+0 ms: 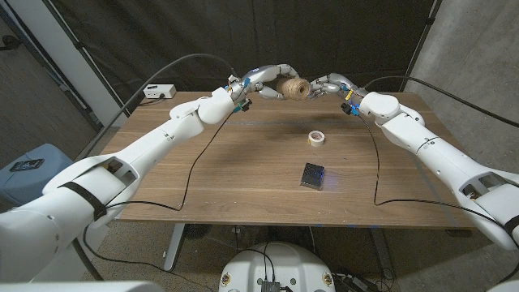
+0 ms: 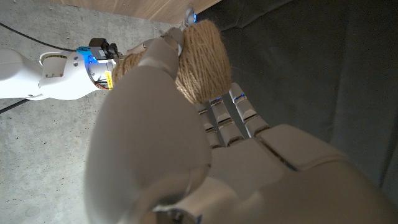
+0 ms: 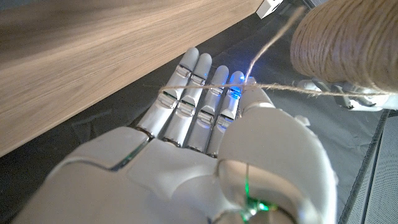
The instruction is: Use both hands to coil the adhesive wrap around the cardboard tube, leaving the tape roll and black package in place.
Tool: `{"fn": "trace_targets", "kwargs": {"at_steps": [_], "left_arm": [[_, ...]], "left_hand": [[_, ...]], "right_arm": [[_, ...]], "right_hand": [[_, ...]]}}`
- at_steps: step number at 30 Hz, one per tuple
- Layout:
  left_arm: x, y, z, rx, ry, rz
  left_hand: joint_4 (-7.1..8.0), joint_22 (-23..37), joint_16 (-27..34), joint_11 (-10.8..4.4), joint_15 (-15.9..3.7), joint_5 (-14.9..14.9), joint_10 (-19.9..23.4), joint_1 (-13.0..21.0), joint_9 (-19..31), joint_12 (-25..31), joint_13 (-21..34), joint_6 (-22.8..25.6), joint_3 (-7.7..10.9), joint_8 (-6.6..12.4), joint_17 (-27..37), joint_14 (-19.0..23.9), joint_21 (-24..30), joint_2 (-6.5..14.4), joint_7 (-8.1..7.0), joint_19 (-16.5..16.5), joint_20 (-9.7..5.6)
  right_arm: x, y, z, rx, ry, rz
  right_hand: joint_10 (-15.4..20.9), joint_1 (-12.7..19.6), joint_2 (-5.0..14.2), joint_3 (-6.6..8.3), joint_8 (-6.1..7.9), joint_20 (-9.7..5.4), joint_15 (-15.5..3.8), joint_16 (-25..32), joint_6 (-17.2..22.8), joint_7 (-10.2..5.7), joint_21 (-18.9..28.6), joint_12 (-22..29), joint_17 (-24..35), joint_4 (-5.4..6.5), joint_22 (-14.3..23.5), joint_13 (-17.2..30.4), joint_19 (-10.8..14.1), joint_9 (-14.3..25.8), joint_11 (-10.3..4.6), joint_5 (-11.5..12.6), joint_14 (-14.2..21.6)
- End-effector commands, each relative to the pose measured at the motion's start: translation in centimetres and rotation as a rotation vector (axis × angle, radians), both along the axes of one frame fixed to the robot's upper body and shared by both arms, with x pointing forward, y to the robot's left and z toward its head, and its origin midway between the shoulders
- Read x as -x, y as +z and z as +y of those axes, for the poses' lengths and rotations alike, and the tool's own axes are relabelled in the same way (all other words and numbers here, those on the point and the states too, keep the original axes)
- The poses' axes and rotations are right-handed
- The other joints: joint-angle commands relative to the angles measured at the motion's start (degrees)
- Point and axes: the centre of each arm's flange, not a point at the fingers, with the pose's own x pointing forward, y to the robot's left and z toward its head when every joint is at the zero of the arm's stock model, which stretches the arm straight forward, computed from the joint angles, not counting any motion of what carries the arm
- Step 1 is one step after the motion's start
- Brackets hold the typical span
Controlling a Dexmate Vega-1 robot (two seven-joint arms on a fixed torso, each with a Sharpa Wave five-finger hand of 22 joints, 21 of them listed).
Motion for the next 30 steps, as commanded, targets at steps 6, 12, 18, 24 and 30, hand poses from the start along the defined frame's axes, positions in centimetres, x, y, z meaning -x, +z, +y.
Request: {"fn": "trace_targets", "kwargs": {"at_steps": [6, 12, 18, 24, 30], "left_arm": [[0.0, 0.1, 0.3, 0.022, 0.005, -0.016], [0.0, 0.1, 0.3, 0.035, 0.014, -0.022], [-0.1, 0.1, 0.3, 0.038, 0.017, -0.022], [-0.2, 0.2, 0.2, 0.046, 0.020, -0.021], [-0.2, 0.2, 0.0, 0.047, 0.015, -0.022]], "left_hand": [[1.21, 0.02, 0.22, 0.26, 0.00, 0.25, 0.54, -0.10, 0.18, 0.04, 0.15, 0.95, 1.83, 0.29, 4.65, 0.50, 0.37, 4.02, 0.41, -0.19, -0.12], [1.18, 0.00, 0.20, 0.15, -0.06, 0.26, 0.58, -0.11, 0.18, 0.06, 0.22, 0.96, 1.84, 0.29, 4.65, 0.53, 0.44, 3.96, 0.34, -0.21, -0.11], [1.18, -0.01, 0.19, 0.31, -0.06, 0.27, 0.62, -0.09, 0.12, 0.04, 0.24, 1.05, 1.90, 0.27, 4.69, 0.48, 0.53, 4.00, 0.39, -0.27, -0.07], [1.14, -0.03, 0.16, 0.23, -0.04, 0.28, 0.54, -0.06, 0.22, -0.03, 0.25, 0.83, 1.94, 0.23, 4.68, 0.53, 0.63, 3.96, 0.49, -0.28, -0.04], [1.13, -0.05, 0.15, 0.24, -0.08, 0.28, 0.45, -0.03, 0.22, -0.08, 0.28, 0.87, 1.97, 0.23, 4.72, 0.47, 0.72, 3.95, 0.43, -0.28, -0.07]], "right_arm": [[0.1, -1.3, 0.7, -0.008, 0.009, 0.027], [0.3, -1.7, 1.1, -0.020, 0.018, 0.029], [0.4, -2.1, 1.2, -0.029, 0.025, 0.037], [0.7, -2.6, 1.2, -0.031, 0.029, 0.047], [0.7, -3.2, 1.4, -0.034, 0.032, 0.066]], "right_hand": [[0.20, 0.34, 0.22, -0.01, -0.16, -2.90, -6.00, -0.15, 0.48, 0.13, 0.40, -0.22, 0.40, -0.38, -0.04, 0.27, -0.37, 0.08, 0.20, 0.14, 0.37], [0.28, 0.33, 0.21, -0.02, -0.25, -2.88, -5.93, -0.25, 0.39, 0.25, 0.44, -0.30, 0.40, -0.35, -0.05, 0.26, -0.36, 0.09, 0.21, 0.12, 0.28], [0.35, 0.43, 0.17, -0.03, -0.27, -2.87, -5.99, -0.16, 0.46, 0.23, 0.48, -0.35, 0.50, -0.40, -0.05, 0.29, -0.36, 0.09, 0.25, 0.12, 0.41], [0.33, 0.52, 0.19, 0.00, -0.29, -2.86, -6.01, -0.20, 0.53, 0.27, 0.52, -0.43, 0.52, -0.43, -0.05, 0.31, -0.34, 0.10, 0.28, 0.12, 0.41], [0.36, 0.53, 0.23, 0.00, -0.34, -2.87, -5.96, -0.22, 0.56, 0.28, 0.55, -0.51, 0.55, -0.40, -0.06, 0.32, -0.38, 0.10, 0.24, 0.12, 0.44]]}}
